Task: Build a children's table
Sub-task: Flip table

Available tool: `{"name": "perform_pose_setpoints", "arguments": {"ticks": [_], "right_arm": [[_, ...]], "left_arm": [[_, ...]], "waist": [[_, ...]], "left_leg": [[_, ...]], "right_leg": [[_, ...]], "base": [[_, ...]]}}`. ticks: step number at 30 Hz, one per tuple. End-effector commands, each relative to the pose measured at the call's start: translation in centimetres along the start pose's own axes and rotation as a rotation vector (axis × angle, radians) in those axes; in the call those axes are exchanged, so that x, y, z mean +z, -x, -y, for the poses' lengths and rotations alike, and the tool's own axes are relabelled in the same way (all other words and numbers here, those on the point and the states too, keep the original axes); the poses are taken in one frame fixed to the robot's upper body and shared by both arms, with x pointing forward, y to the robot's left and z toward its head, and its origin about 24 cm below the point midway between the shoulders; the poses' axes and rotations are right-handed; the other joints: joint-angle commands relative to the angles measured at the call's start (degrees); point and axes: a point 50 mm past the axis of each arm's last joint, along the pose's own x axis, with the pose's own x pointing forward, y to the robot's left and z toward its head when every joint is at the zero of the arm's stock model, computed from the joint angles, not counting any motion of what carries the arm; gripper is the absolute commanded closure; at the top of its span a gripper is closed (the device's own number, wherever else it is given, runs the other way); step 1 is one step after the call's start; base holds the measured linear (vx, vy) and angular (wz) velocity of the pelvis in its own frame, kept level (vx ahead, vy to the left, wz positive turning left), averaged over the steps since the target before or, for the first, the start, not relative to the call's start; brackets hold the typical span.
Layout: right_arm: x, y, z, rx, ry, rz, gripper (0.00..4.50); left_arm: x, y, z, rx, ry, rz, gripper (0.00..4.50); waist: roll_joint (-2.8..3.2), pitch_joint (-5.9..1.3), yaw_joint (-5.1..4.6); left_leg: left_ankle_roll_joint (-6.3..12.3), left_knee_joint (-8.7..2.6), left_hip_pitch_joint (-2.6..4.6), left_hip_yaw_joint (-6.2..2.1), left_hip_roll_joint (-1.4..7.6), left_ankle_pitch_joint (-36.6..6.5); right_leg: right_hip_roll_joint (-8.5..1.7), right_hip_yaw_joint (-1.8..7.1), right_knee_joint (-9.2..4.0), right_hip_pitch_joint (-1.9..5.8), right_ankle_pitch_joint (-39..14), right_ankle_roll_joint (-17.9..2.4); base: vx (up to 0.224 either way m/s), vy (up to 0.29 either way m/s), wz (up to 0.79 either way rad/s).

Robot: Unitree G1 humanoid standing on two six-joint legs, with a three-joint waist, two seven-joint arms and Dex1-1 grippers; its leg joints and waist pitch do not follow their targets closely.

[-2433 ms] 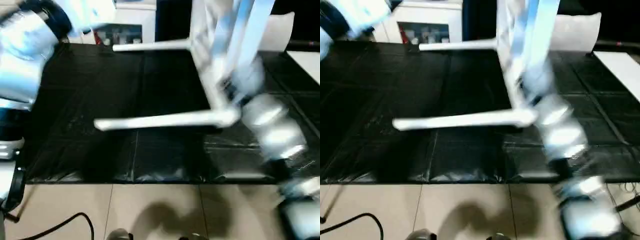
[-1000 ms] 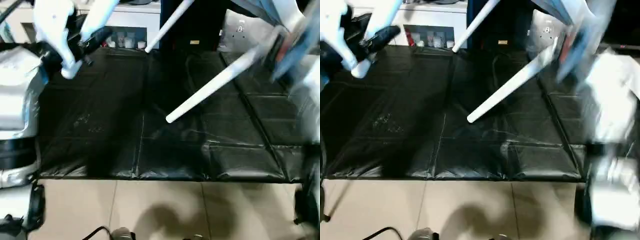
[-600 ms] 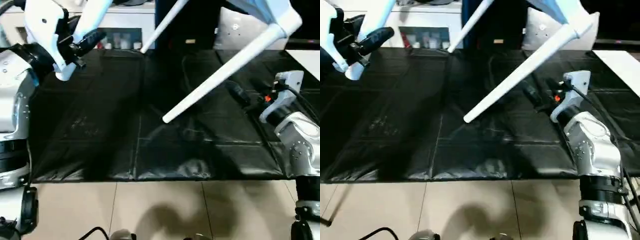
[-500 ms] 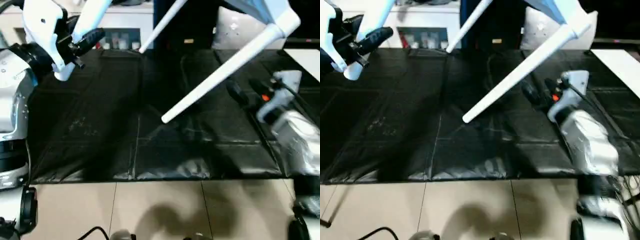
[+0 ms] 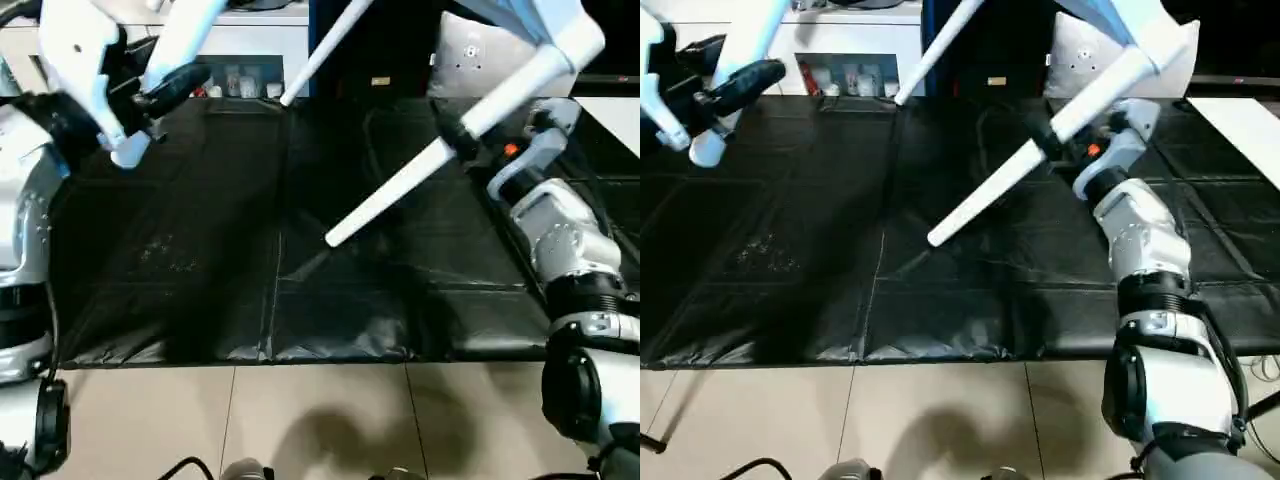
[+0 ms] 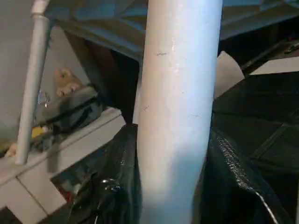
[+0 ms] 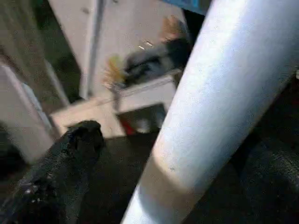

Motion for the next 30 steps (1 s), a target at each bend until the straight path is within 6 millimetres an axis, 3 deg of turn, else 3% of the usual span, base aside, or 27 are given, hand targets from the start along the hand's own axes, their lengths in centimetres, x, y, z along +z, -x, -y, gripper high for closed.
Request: {"name": "perform_pose_setpoints", "arguments": {"ticks": [1,5,10,11,12,18,20,21,22,24,25,27,28,30], "right_arm": [[2.6,-1.1,-2.4,0.204,0.06,0.084,0.0],[4.3,-0.2,-3.7,0.302,0.08,0.121,0.0],[5.8,0.8,-5.6,0.382,0.121,0.152,0.0],[5.9,1.2,-6.2,0.407,0.132,0.154,0.0],[5.9,1.4,-6.7,0.423,0.135,0.151,0.0],[4.9,2.0,-8.3,0.448,0.129,0.134,0.0],[4.0,2.4,-9.4,0.455,0.117,0.117,0.0],[3.6,2.6,-9.8,0.45,0.104,0.107,0.0],[3.4,2.8,-10.0,0.444,0.098,0.101,0.0],[2.7,2.9,-10.1,0.42,0.097,0.078,0.0],[2.7,2.9,-10.1,0.42,0.097,0.078,0.0],[2.2,3.1,-10.1,0.403,0.099,0.062,0.0],[1.0,3.2,-9.9,0.353,0.126,0.015,0.0],[-1.2,3.6,-9.4,0.267,0.185,-0.054,0.0]], "left_arm": [[-2.6,-0.2,0.8,-0.037,0.064,-0.096,2.91],[-4.1,0.3,1.1,-0.019,0.086,-0.126,2.91],[-5.8,0.6,1.7,-0.001,0.1,-0.157,2.94],[-6.3,0.7,1.9,0.004,0.11,-0.166,2.94],[-6.8,0.8,2.1,0.011,0.124,-0.173,2.94],[-8.1,1.6,2.5,0.027,0.129,-0.219,2.95],[-9.0,2.2,2.7,0.046,0.13,-0.246,2.95],[-9.6,2.6,2.8,0.054,0.135,-0.263,2.95],[-9.9,2.9,2.9,0.057,0.137,-0.275,2.95],[-10.5,3.3,3.1,0.055,0.147,-0.301,2.95],[-10.5,3.3,3.1,0.055,0.147,-0.301,2.95],[-10.8,3.6,3.2,0.054,0.156,-0.318,2.95],[-11.8,4.3,3.7,0.044,0.181,-0.353,2.95],[-13.4,5.4,4.2,0.035,0.238,-0.382,2.95]], "waist": [[-0.55,-4.55,0.28],[-0.44,-4.54,0.97],[-0.09,-4.31,1.48],[0.16,-4.39,1.53],[-0.08,-4.54,1.64],[-0.06,-4.76,1.78],[-0.4,-4.64,1.84],[-1.0,-4.68,1.79],[-0.83,-4.77,2.0],[-0.54,-4.67,1.88],[-0.75,-4.61,1.87],[-0.6,-4.46,1.82],[-1.46,-4.3,1.69],[-1.32,-3.7,1.51]], "left_leg": [[3.14,-3.67,0.44,0.22,1.09,-5.4],[3.33,-3.77,0.66,0.27,1.28,-5.3],[1.98,-4.18,1.02,0.15,1.38,-7.7],[1.91,-4.1,0.97,0.12,1.35,-7.5],[2.15,-4.17,0.9,0.05,1.37,-6.1],[2.27,-4.09,0.81,-0.05,1.48,-4.6],[2.37,-4.22,0.68,-0.1,1.51,-4.3],[2.54,-4.29,0.64,-0.07,1.57,-3.6],[2.63,-4.23,0.59,-0.14,1.54,-3.1],[2.33,-4.31,0.62,-0.13,1.54,-3.3],[2.02,-4.35,0.64,-0.06,1.54,-3.7],[1.1,-4.52,0.83,-0.05,1.61,-5.7],[0.95,-4.65,0.73,0.03,1.66,-5.9],[-0.44,-5.26,0.83,-0.04,1.56,-8.3]], "right_leg": [[-3.5,1.94,-3.74,3.71,-5.5,-14.1],[-3.46,2.01,-3.9,3.48,-6.7,-12.7],[-3.44,2.13,-4.54,3.03,-9.7,-11.1],[-3.45,2.15,-4.35,2.98,-9.1,-11.0],[-3.39,2.18,-4.25,3.2,-6.9,-10.6],[-3.49,2.02,-3.91,2.99,-2.9,-12.0],[-3.51,2.03,-3.91,3.11,-2.8,-11.6],[-3.52,2.01,-3.87,3.22,-2.4,-11.3],[-3.7,2.01,-3.68,3.3,-2.0,-11.3],[-3.63,1.96,-3.77,3.09,-2.9,-11.0],[-3.68,2.0,-3.88,3.06,-3.7,-10.8],[-3.75,2.05,-4.24,2.86,-5.9,-10.3],[-3.69,2.08,-4.42,2.87,-6.5,-10.0],[-3.81,2.07,-4.87,2.78,-10.8,-8.6]], "base": [[0.0,0.0,0.0],[0.0,0.0,0.0],[0.0,0.0,0.0],[0.0,0.0,0.0],[0.0,0.0,0.0],[0.0,0.0,0.0],[0.0,0.0,0.0],[0.0,0.0,0.0],[0.0,0.0,0.0],[0.0,0.0,0.0],[0.0,0.0,0.0],[0.0,0.0,0.0],[0.0,0.0,0.0],[0.0,0.0,0.0]]}}
